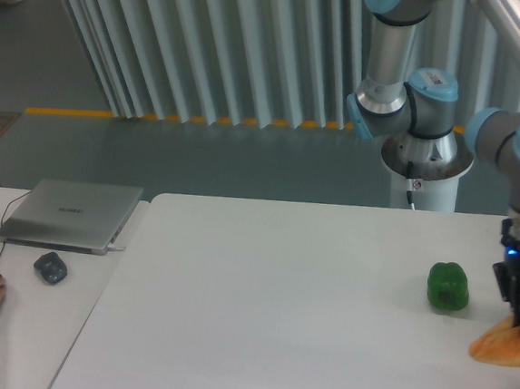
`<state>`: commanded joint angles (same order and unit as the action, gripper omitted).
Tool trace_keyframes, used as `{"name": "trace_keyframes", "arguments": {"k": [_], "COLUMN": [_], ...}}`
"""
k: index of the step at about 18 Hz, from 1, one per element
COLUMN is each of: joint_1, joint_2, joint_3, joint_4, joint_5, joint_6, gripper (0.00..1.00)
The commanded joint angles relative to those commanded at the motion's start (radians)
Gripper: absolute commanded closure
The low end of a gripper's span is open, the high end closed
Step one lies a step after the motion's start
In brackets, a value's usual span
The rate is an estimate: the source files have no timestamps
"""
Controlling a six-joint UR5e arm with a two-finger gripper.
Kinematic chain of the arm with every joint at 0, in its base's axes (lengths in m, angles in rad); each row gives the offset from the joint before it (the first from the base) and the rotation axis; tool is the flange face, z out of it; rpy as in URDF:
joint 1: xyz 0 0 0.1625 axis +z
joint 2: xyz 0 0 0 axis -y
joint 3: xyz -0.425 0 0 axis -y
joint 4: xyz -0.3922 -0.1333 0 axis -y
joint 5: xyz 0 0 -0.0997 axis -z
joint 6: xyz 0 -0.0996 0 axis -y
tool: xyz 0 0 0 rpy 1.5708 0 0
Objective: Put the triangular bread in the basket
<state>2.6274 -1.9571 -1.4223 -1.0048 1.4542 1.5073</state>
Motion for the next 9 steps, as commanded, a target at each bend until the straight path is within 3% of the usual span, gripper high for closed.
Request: {"name": "trace_keyframes", "arguments": {"k": [4,6,9], "joint_1": [0.084,0.12,0.143], "joint_2": [-0.042,-0.075,-0.123], "joint_3": [0.092,0.108,0.118], "joint_4": [0.012,0.076,0.118], "joint_5": [-0.029,-0.029,-0.029], "joint_6": [0.062,0.086,0.137], "gripper": [0.93,0.91,0.88]}}
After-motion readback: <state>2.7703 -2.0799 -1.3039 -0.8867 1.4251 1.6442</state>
